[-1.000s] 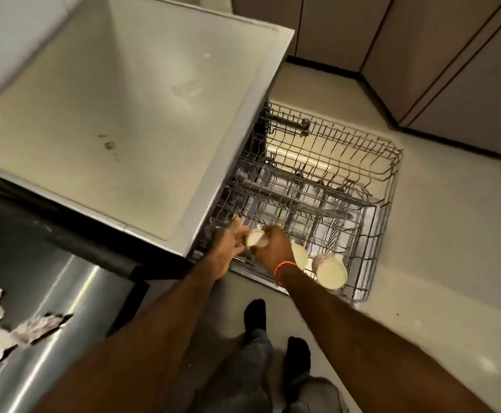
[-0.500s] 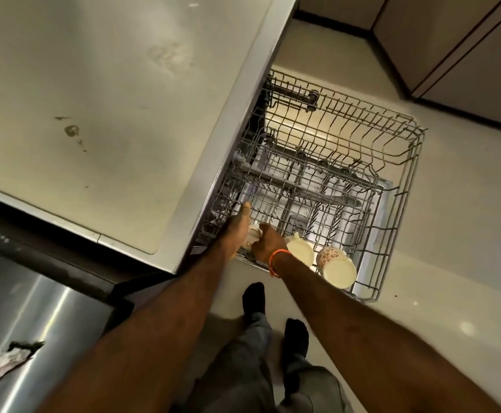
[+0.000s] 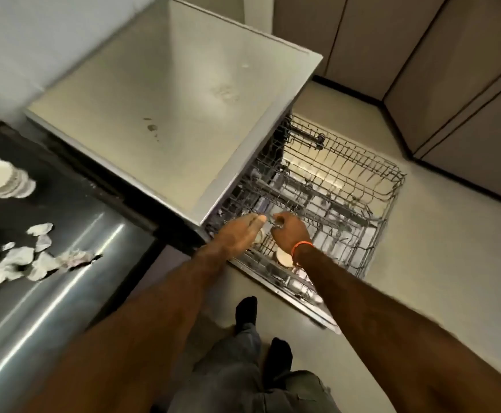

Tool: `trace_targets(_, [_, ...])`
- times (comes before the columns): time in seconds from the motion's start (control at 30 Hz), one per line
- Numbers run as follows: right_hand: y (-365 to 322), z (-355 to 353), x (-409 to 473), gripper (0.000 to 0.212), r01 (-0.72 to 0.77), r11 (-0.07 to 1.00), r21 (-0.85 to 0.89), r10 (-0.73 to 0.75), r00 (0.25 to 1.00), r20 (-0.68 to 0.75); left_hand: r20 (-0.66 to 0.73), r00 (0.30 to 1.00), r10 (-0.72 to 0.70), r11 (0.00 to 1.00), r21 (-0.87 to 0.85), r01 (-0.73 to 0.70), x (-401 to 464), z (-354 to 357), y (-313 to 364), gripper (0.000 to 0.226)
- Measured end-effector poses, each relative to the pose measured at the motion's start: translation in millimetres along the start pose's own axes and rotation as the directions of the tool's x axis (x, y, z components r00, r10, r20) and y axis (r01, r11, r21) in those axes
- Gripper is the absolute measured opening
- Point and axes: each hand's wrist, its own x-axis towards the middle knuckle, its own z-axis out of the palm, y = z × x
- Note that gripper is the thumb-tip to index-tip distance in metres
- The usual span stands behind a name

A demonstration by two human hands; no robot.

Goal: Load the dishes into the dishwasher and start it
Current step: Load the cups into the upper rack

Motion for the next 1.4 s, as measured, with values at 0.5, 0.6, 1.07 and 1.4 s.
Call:
trace_targets(0.5, [-138.4, 46.6, -123.4, 0.017, 0.626, 0.773, -0.105, -0.608, 0.778, 0.155, -0.651, 0.755, -0.071, 0.992, -0.125, -0.015, -220.6, -85.7, -58.4, 0.040])
trace_targets(0.6, [-173.7, 74.2, -142.1, 0.019, 0.686, 0.724, -0.069, -0.665, 0.721, 0.192, -0.716, 0.685, -0.133, 0.988, -0.154, 0.031, -255.1, -104.9, -88.5, 0.038])
trace_targets(1.07, [-323.1, 193.0, -128.7, 0.027, 0.736, 0.675, -0.057, -0.700, 0.663, 0.267, -0.797, 0.571, -0.195, 0.981, -0.166, 0.103, -273.2, -235.0, -211.2, 0.056])
trace_targets(1.4, [-417.2, 265.6, -67.1, 0.054, 0.623, 0.777, -0.085, -0.591, 0.770, 0.240, -0.768, 0.634, -0.092, 0.994, -0.033, 0.105, -187.9, -336.4, -260.6, 0.073])
